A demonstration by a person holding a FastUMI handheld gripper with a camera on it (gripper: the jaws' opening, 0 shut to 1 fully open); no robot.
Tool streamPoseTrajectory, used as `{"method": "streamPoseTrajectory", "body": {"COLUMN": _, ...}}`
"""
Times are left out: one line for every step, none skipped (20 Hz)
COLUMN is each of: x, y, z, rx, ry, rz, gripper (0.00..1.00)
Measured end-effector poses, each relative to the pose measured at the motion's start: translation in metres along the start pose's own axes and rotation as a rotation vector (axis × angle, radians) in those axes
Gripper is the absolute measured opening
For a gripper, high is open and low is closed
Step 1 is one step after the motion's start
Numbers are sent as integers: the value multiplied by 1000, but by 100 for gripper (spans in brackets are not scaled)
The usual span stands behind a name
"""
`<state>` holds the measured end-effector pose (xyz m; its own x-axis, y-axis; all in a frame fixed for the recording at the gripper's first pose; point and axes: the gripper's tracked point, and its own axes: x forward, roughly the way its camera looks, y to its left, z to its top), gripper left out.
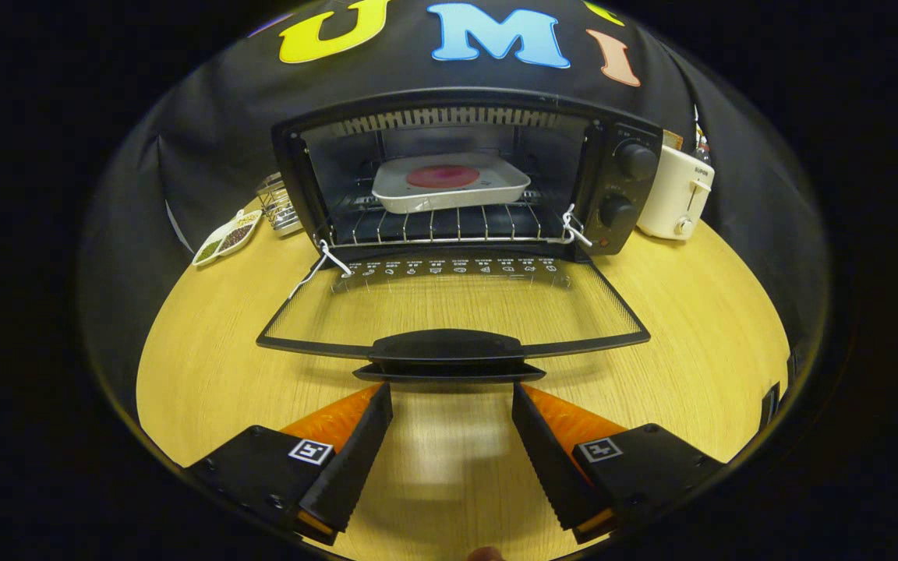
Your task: Open the toaster oven, put the food inside, and close the toaster oven door.
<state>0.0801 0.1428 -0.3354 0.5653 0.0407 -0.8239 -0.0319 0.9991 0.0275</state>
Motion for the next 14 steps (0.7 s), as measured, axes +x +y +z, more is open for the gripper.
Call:
{"method": "streamPoseTrajectory", "body": {"x": -3, "y": -1, "z": 1, "rx": -2, "ry": -12, "rz": 1, "gripper": 98}}
{"method": "streamPoseTrajectory", "body": {"x": -6, "y": 0, "z": 3, "rx": 1, "ry": -22, "rz": 4, "gripper": 98}}
{"method": "streamPoseTrajectory", "body": {"x": -8, "y": -1, "z": 5, "rx": 6, "ry": -30, "rz": 8, "gripper": 98}}
{"method": "streamPoseTrajectory", "body": {"x": -11, "y": 0, "z": 7, "rx": 11, "ry": -36, "rz": 12, "gripper": 98}}
{"method": "streamPoseTrajectory", "body": {"x": -12, "y": -1, "z": 10, "rx": 17, "ry": -48, "rz": 15, "gripper": 98}}
{"method": "streamPoseTrajectory", "body": {"x": -15, "y": -1, "z": 13, "rx": 20, "ry": -59, "rz": 17, "gripper": 98}}
{"method": "streamPoseTrajectory", "body": {"x": -18, "y": 0, "z": 16, "rx": 19, "ry": -76, "rz": 17, "gripper": 98}}
{"method": "streamPoseTrajectory", "body": {"x": -21, "y": 0, "z": 19, "rx": 11, "ry": -90, "rz": 15, "gripper": 98}}
{"method": "streamPoseTrajectory", "body": {"x": -25, "y": -1, "z": 23, "rx": 2, "ry": -111, "rz": 11, "gripper": 98}}
{"method": "streamPoseTrajectory", "body": {"x": -30, "y": 0, "z": 29, "rx": -5, "ry": -137, "rz": 7, "gripper": 98}}
{"method": "streamPoseTrajectory", "body": {"x": -34, "y": 0, "z": 34, "rx": -13, "ry": -165, "rz": 3, "gripper": 98}}
{"method": "streamPoseTrajectory", "body": {"x": -37, "y": 0, "z": 40, "rx": -23, "ry": -194, "rz": -1, "gripper": 98}}
{"method": "streamPoseTrajectory", "body": {"x": -41, "y": 0, "z": 46, "rx": -33, "ry": -219, "rz": -5, "gripper": 98}}
{"method": "streamPoseTrajectory", "body": {"x": -44, "y": 1, "z": 51, "rx": -40, "ry": -241, "rz": -6, "gripper": 98}}
